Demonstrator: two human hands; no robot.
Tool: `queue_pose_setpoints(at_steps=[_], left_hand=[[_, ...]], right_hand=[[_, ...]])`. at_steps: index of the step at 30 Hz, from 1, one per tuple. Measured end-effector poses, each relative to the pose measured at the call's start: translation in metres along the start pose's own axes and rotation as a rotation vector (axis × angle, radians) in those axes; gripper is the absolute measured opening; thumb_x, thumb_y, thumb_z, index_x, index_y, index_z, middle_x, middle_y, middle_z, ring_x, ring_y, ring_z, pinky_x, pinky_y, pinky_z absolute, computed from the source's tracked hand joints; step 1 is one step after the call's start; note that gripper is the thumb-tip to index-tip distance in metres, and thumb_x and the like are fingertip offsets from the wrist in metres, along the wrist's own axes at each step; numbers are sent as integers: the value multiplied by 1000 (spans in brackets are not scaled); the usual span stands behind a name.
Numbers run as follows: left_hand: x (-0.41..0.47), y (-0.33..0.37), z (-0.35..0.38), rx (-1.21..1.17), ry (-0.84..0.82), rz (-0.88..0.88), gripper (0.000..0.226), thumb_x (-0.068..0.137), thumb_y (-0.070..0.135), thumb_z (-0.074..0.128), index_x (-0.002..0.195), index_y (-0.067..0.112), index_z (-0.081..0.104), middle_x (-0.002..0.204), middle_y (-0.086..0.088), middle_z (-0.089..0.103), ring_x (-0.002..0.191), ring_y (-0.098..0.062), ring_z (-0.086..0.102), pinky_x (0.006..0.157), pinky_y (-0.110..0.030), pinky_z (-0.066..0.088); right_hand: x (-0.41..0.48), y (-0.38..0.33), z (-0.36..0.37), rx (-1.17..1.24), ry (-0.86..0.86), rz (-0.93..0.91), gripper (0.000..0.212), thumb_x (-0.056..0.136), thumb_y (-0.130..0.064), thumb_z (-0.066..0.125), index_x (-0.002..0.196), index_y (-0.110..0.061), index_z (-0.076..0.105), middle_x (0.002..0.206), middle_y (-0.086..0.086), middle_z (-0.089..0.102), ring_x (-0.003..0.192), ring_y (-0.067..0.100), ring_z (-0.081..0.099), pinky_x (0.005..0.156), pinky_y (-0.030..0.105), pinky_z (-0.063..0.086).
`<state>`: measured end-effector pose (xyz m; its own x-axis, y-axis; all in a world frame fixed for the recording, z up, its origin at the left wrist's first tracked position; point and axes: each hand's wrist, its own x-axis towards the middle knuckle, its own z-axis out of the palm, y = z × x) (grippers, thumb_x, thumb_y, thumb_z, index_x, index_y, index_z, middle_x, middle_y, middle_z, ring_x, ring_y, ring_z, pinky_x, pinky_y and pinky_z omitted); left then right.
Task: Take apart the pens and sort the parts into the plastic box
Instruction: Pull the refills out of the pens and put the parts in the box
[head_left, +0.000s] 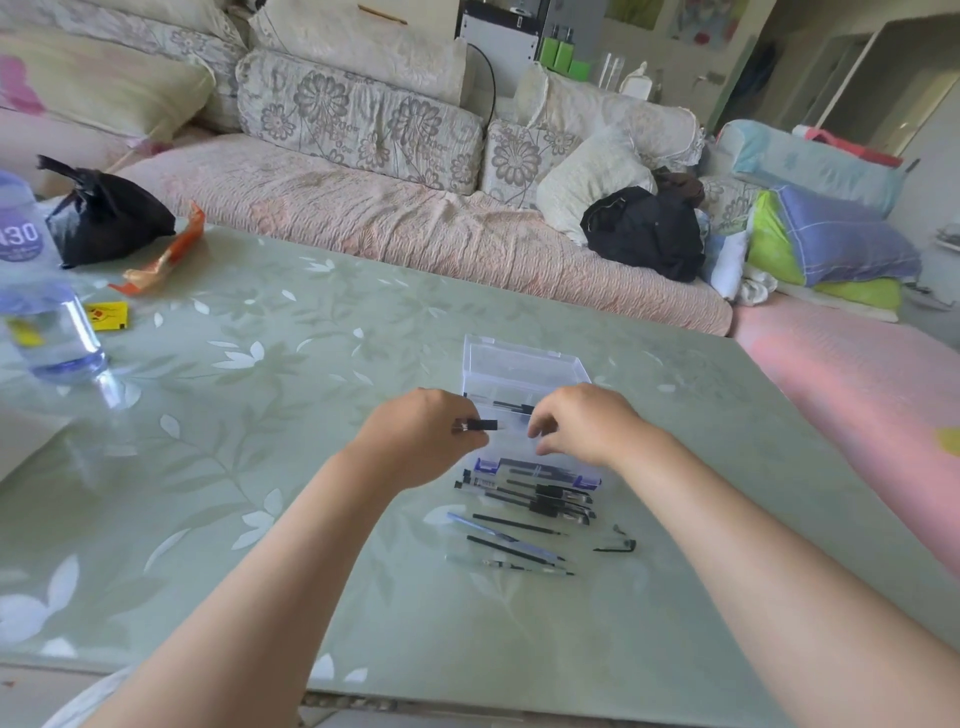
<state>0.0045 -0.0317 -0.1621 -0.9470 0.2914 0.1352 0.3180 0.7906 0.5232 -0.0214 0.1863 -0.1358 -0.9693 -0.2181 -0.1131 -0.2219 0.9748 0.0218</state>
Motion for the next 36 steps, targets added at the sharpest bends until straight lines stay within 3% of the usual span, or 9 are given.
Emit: queue_pose_setpoints(at_steps=[3,6,11,24,28,32,36], left_hand=[[2,0,-1,-4,2,18,19,91,46,57,98,32,69,93,9,65,79,-17,56,58,-25,39],[4,-1,0,-8,-8,29,21,91,44,57,100,30,69,92,9,66,80,-17,57,60,-26,42],[6,1,2,7,-17,39,23,92,45,56,100,28,69,93,6,67,81,-18,58,65,-29,46],[2,5,6,28,-77,10,23,91,44,56,94,25,68,89,5,67,78,-19,60,64,-30,47],[1,5,6,36,-88,14,24,91,48,56,91,27,68,83,7,66,73,-14,58,59,-28,43],[-2,4,3,-4,-98,-23,24,89,56,54,90,34,65,68,11,59,60,-4,51,53,-25,34],[-4,6,2,18,-135,1,21,91,52,53,93,36,66,74,9,61,62,-4,51,55,-25,38]], right_hand=[[10,-9,-7,-25,-150,-14,14,77,-31,75,90,-34,73,89,-20,69,68,2,61,60,22,45],[16,-16,-8,-80,-205,-17,13,75,-30,76,87,-34,74,87,-19,71,56,3,62,66,25,54],[19,-21,1,-134,-129,-47,11,72,-32,76,83,-32,75,84,-17,71,84,10,62,74,33,56],[18,-19,8,-58,-133,-20,16,76,-18,75,78,-33,68,93,-12,66,90,19,61,65,28,47],[15,-18,4,-56,-133,-33,11,79,-21,70,84,-30,71,93,-13,68,91,16,61,72,30,51],[5,-12,-5,9,-21,-27,11,84,-26,65,93,-31,69,97,-15,67,94,13,58,73,28,45],[-19,-2,-11,133,139,-23,13,88,-29,63,98,-33,70,95,-16,68,90,9,58,76,24,42]])
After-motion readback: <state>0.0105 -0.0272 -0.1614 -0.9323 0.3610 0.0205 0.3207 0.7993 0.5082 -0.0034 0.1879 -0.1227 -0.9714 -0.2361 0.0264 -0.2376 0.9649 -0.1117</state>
